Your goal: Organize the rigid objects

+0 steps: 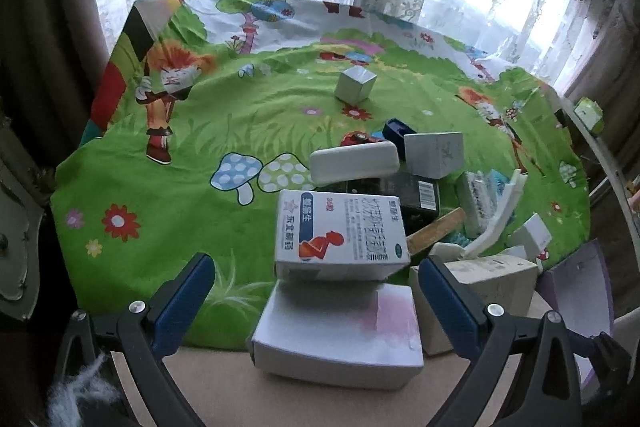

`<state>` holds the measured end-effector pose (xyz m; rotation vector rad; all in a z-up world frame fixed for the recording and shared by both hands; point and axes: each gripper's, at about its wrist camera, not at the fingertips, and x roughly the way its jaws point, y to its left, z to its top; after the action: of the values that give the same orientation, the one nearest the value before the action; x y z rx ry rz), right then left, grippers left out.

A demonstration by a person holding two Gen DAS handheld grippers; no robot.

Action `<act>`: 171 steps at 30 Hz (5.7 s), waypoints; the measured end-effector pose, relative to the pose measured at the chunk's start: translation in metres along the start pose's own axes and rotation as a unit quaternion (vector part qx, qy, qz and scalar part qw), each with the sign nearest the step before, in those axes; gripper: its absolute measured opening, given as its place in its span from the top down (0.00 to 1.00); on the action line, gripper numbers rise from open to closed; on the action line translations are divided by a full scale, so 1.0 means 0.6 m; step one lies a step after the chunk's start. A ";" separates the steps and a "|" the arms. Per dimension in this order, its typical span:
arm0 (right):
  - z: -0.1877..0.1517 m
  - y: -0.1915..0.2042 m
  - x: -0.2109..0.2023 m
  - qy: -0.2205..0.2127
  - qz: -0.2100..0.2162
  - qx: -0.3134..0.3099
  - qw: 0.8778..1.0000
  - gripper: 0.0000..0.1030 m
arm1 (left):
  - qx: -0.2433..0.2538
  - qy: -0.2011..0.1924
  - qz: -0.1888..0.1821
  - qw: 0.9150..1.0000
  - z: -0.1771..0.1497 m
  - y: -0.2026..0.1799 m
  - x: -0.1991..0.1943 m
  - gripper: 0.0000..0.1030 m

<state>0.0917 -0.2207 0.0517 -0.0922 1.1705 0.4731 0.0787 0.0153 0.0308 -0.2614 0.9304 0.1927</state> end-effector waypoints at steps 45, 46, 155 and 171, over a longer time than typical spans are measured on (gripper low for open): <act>0.135 -0.137 0.061 -0.054 -0.075 -0.064 0.994 0.56 | 0.066 -0.048 0.068 0.994 -0.016 -0.107 -0.050 0.32; 0.134 -0.139 0.057 -0.056 -0.076 -0.060 0.994 0.56 | 0.071 -0.050 0.066 0.994 -0.017 -0.115 -0.052 0.32; 0.014 -0.084 -0.051 -0.060 -0.004 -0.032 0.998 0.09 | 0.012 0.015 -0.078 0.997 -0.086 0.006 -0.050 0.00; 0.052 0.077 -0.009 -0.080 -0.070 -0.383 0.917 0.06 | 0.056 0.084 -0.064 0.993 -0.071 0.000 0.008 0.00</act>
<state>0.0983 -0.1714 0.0768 -0.7972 0.7542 0.7757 0.0489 0.0028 0.0029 -0.2340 1.0834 0.0004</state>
